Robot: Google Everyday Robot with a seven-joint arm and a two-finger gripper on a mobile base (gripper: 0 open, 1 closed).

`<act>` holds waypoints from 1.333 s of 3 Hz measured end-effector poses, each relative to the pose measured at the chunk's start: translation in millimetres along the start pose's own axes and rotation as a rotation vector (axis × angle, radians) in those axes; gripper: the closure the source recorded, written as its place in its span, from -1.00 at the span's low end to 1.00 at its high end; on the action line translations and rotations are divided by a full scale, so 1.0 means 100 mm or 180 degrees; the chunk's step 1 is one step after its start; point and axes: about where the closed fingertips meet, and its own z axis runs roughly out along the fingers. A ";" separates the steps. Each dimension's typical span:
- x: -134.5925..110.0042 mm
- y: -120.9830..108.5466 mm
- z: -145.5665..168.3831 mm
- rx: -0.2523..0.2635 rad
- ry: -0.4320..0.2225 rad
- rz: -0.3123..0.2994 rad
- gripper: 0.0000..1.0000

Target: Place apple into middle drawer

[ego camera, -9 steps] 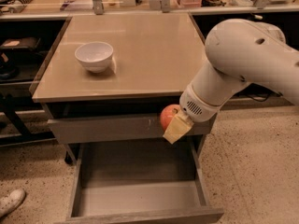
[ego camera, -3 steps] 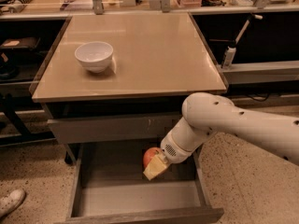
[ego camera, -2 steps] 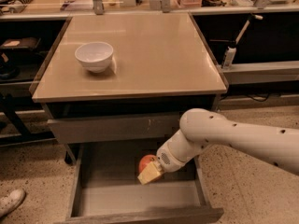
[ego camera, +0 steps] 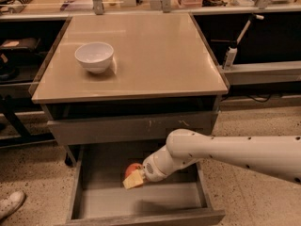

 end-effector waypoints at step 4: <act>-0.18 -0.25 0.84 -0.0062 -0.0129 0.0249 1.00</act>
Offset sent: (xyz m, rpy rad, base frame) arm 0.0150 0.0423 -0.0595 0.0878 0.0169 -0.1182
